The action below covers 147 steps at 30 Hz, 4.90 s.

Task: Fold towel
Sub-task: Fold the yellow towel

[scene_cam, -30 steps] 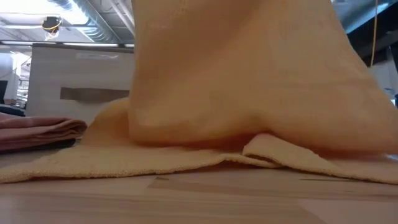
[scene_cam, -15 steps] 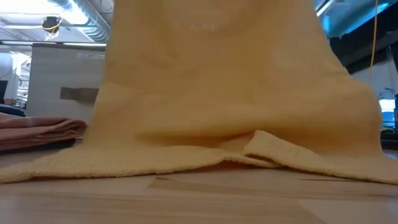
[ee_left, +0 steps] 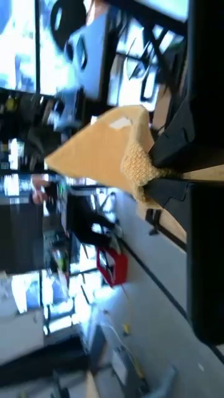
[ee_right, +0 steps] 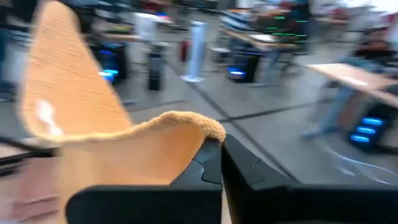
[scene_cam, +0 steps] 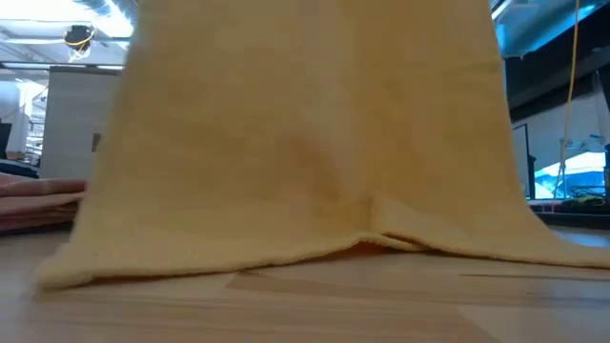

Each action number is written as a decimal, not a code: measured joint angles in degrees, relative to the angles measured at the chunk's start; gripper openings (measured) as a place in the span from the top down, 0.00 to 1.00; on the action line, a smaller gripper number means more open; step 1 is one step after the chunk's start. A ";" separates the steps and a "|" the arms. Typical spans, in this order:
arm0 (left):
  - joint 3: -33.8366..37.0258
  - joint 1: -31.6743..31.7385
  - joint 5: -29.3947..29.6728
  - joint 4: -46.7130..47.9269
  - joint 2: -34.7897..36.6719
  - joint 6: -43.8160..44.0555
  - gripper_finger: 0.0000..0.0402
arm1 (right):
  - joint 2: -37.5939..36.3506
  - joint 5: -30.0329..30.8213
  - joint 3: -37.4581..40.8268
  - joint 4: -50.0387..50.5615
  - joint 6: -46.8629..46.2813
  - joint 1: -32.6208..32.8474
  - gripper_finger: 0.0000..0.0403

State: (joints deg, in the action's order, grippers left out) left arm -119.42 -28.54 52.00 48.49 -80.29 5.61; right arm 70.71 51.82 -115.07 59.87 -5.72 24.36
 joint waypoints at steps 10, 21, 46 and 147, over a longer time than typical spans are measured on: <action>0.19 -5.37 3.73 12.24 -0.15 7.51 0.99 | 1.78 -3.64 -1.20 14.31 -8.75 0.04 1.00; 0.72 -14.88 3.18 17.49 -0.83 18.65 0.99 | 4.79 -4.51 -1.20 16.48 -10.64 11.01 1.00; 5.80 -18.49 -15.40 41.50 -2.75 52.81 0.99 | 13.08 2.89 9.50 28.83 -40.27 31.12 1.00; 18.28 -15.42 8.70 25.33 -3.19 34.09 0.99 | 11.20 12.59 14.92 26.03 -41.63 28.60 1.00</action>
State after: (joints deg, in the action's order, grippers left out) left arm -101.14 -43.96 60.70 73.82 -83.48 39.70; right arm 81.91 64.42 -100.15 85.90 -47.34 52.96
